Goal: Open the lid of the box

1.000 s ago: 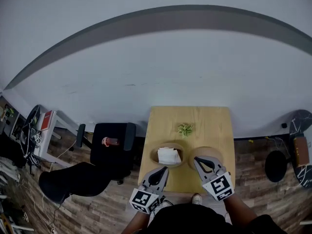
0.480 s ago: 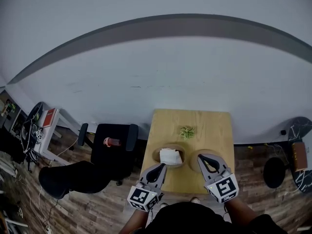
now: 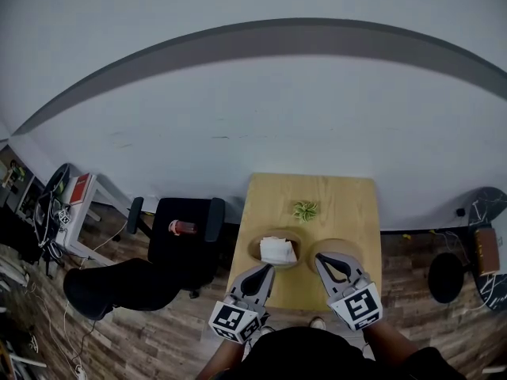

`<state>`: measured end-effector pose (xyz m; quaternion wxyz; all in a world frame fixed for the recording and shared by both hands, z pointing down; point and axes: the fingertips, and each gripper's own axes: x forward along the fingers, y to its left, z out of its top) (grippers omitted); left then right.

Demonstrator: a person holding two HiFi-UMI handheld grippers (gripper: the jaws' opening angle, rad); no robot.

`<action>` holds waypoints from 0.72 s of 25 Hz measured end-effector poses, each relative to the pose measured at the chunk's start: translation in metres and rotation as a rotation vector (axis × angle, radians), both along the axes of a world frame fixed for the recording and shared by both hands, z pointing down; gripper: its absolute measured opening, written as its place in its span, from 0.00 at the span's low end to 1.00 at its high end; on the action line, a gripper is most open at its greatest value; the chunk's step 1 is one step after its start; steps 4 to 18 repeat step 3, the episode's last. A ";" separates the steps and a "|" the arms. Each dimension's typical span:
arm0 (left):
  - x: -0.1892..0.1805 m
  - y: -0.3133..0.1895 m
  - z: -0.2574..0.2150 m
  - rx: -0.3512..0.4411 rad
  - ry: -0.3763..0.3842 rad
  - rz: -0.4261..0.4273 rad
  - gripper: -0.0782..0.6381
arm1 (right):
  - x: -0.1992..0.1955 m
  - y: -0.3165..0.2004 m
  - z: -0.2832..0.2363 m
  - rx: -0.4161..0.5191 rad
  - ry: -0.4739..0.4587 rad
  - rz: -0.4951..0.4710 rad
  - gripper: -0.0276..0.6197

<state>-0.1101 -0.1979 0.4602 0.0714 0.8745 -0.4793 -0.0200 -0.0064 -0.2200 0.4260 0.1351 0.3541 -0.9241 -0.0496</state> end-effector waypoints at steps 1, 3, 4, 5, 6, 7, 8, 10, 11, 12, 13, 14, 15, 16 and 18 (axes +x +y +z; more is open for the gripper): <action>0.000 0.000 -0.001 0.002 0.002 -0.001 0.14 | 0.001 0.000 -0.001 -0.016 0.008 0.009 0.07; 0.000 -0.001 -0.002 0.007 0.005 -0.003 0.14 | 0.003 -0.002 -0.002 -0.049 0.018 0.027 0.07; 0.000 -0.001 -0.002 0.007 0.005 -0.003 0.14 | 0.003 -0.002 -0.002 -0.049 0.018 0.027 0.07; 0.000 -0.001 -0.002 0.007 0.005 -0.003 0.14 | 0.003 -0.002 -0.002 -0.049 0.018 0.027 0.07; 0.000 -0.001 -0.002 0.007 0.005 -0.003 0.14 | 0.003 -0.002 -0.002 -0.049 0.018 0.027 0.07; 0.000 -0.001 -0.002 0.007 0.005 -0.003 0.14 | 0.003 -0.002 -0.002 -0.049 0.018 0.027 0.07; 0.000 -0.001 -0.002 0.007 0.005 -0.003 0.14 | 0.003 -0.002 -0.002 -0.049 0.018 0.027 0.07; 0.000 -0.001 -0.002 0.007 0.005 -0.003 0.14 | 0.003 -0.002 -0.002 -0.049 0.018 0.027 0.07; 0.000 -0.001 -0.002 0.007 0.005 -0.003 0.14 | 0.003 -0.002 -0.002 -0.049 0.018 0.027 0.07; 0.000 -0.001 -0.002 0.007 0.005 -0.003 0.14 | 0.003 -0.002 -0.002 -0.049 0.018 0.027 0.07; 0.000 -0.001 -0.002 0.007 0.005 -0.003 0.14 | 0.003 -0.002 -0.002 -0.049 0.018 0.027 0.07; 0.000 -0.001 -0.002 0.007 0.005 -0.003 0.14 | 0.003 -0.002 -0.002 -0.049 0.018 0.027 0.07; 0.000 -0.001 -0.002 0.007 0.005 -0.003 0.14 | 0.003 -0.002 -0.002 -0.049 0.018 0.027 0.07; 0.000 -0.001 -0.002 0.007 0.005 -0.003 0.14 | 0.003 -0.002 -0.002 -0.049 0.018 0.027 0.07; 0.000 -0.001 -0.002 0.007 0.005 -0.003 0.14 | 0.003 -0.002 -0.002 -0.049 0.018 0.027 0.07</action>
